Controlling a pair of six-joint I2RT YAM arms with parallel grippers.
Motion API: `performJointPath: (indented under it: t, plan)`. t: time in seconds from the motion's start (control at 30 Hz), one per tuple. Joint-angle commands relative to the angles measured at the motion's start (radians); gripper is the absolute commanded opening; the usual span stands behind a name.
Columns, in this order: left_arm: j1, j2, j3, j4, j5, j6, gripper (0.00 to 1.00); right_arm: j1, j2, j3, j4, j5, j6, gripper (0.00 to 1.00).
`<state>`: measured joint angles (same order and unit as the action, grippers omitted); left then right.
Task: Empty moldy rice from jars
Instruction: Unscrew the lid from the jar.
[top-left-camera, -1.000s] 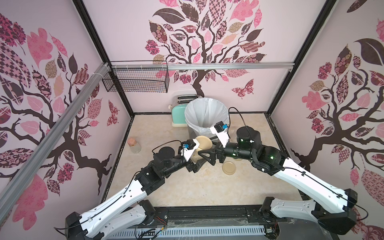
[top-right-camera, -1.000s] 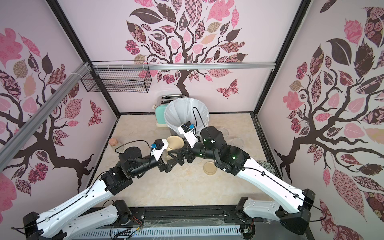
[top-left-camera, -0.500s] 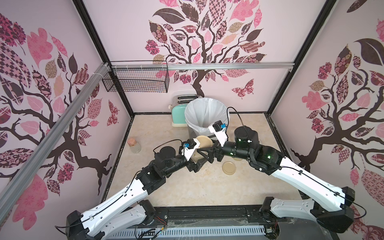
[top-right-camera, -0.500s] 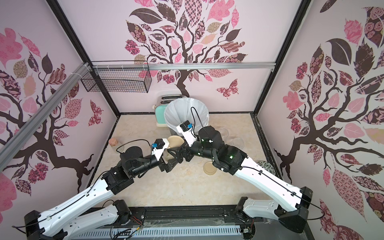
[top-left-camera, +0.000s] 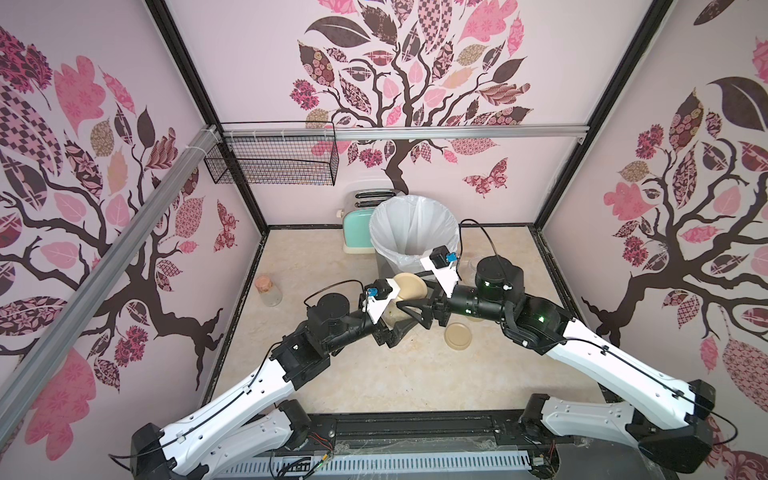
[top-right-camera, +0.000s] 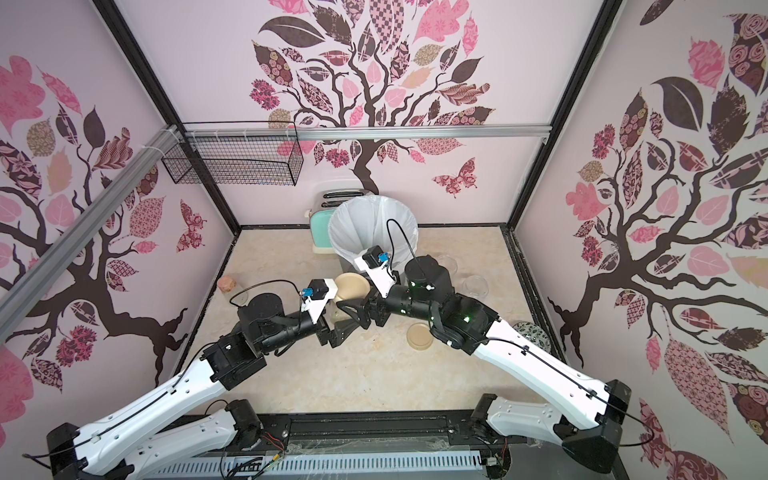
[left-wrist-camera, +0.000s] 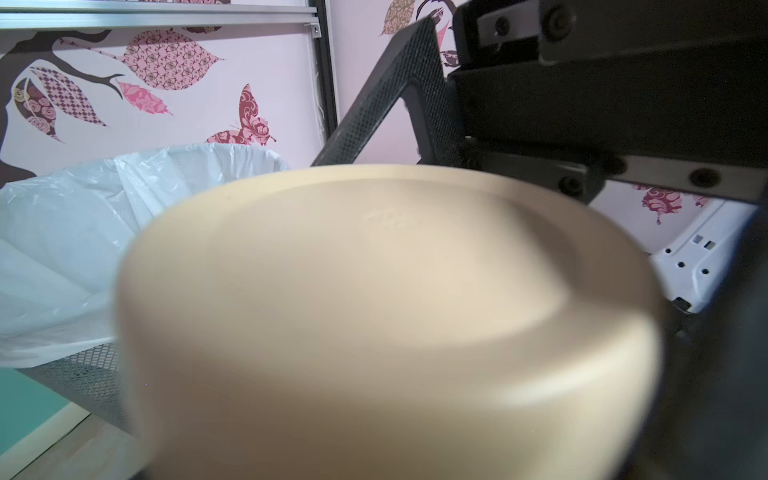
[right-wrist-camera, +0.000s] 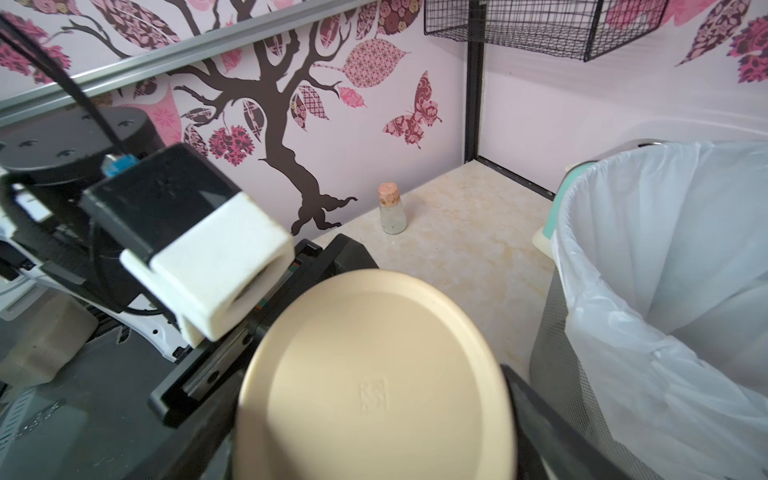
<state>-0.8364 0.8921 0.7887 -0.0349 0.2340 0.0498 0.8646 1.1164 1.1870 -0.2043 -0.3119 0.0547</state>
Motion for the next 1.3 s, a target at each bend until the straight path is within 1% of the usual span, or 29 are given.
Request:
performJointPath:
  t: [0.0,0.1,0.3,0.43,0.63,0.77,0.9,0.97,1.0,1.03,1.17,1.27]
  plan:
    - [0.001,-0.045,0.031,0.093,0.067,-0.008,0.75,-0.044,-0.033,-0.036,0.064,-0.155,-0.025,0.81]
    - [0.005,-0.054,0.033,0.075,0.102,-0.004,0.75,-0.072,-0.044,-0.052,0.096,-0.283,-0.038,0.81]
    - [0.014,-0.066,0.055,0.038,0.199,-0.013,0.75,-0.078,-0.028,-0.017,0.026,-0.449,-0.121,0.80]
    - [0.019,-0.063,0.081,0.003,0.259,-0.015,0.75,-0.081,-0.018,-0.007,0.000,-0.520,-0.157,0.80]
    - [0.021,-0.068,0.097,-0.006,0.304,-0.023,0.75,-0.081,0.008,0.039,-0.073,-0.601,-0.220,0.81]
    - [0.022,-0.064,0.099,-0.013,0.320,-0.025,0.75,-0.081,0.025,0.070,-0.130,-0.610,-0.266,0.84]
    - [0.022,-0.065,0.100,-0.014,0.311,-0.024,0.75,-0.081,0.031,0.079,-0.144,-0.602,-0.274,0.87]
    - [0.022,-0.066,0.099,-0.013,0.302,-0.022,0.75,-0.081,0.030,0.078,-0.143,-0.593,-0.273,0.91]
    - [0.023,-0.067,0.100,-0.013,0.300,-0.022,0.75,-0.081,0.026,0.077,-0.144,-0.585,-0.272,0.97]
    - [0.023,-0.068,0.098,-0.014,0.297,-0.021,0.75,-0.080,0.022,0.073,-0.138,-0.573,-0.268,0.99]
    - [0.026,-0.071,0.091,-0.007,0.286,-0.027,0.75,-0.081,-0.013,0.044,-0.099,-0.528,-0.255,0.99]
    - [0.026,-0.077,0.081,0.004,0.274,-0.033,0.75,-0.081,-0.030,0.041,-0.105,-0.488,-0.247,0.99]
